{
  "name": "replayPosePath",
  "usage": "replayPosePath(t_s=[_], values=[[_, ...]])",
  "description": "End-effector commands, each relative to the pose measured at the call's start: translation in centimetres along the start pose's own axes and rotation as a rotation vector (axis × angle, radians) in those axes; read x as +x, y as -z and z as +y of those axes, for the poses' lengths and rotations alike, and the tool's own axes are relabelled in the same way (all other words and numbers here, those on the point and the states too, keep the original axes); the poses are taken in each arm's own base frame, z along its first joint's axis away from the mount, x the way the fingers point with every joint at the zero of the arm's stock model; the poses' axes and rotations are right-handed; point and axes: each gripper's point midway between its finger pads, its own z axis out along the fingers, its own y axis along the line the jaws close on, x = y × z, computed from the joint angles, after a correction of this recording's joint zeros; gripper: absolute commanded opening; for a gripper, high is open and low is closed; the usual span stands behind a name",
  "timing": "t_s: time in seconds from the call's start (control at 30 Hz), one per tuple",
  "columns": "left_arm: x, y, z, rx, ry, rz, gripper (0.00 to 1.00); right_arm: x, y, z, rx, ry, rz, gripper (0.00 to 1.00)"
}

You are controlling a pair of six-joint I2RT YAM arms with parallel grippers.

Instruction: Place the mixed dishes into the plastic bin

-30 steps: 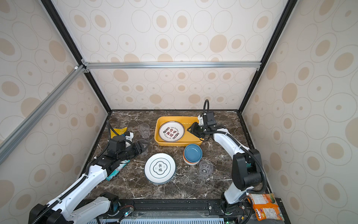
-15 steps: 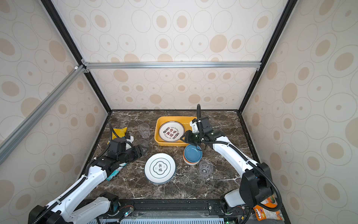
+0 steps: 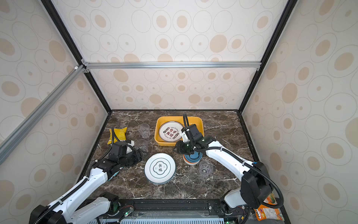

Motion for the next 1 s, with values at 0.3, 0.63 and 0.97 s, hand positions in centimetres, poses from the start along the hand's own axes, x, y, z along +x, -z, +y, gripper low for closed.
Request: replayPosePath(t_s=[0.3, 0.63, 0.97], values=[[2.3, -1.4, 1.9, -0.036, 0.020, 0.060, 0.67, 3.5, -4.2, -1.3, 0.129, 0.033, 0.128, 0.45], [3.1, -2.0, 2.9, -0.059, 0.024, 0.083, 0.66, 5.0, -6.1, -2.8, 0.222, 0.055, 0.182, 0.45], [3.4, -2.4, 3.2, -0.060, 0.032, 0.090, 0.66, 5.4, -7.4, -3.3, 0.237, 0.048, 0.199, 0.45]])
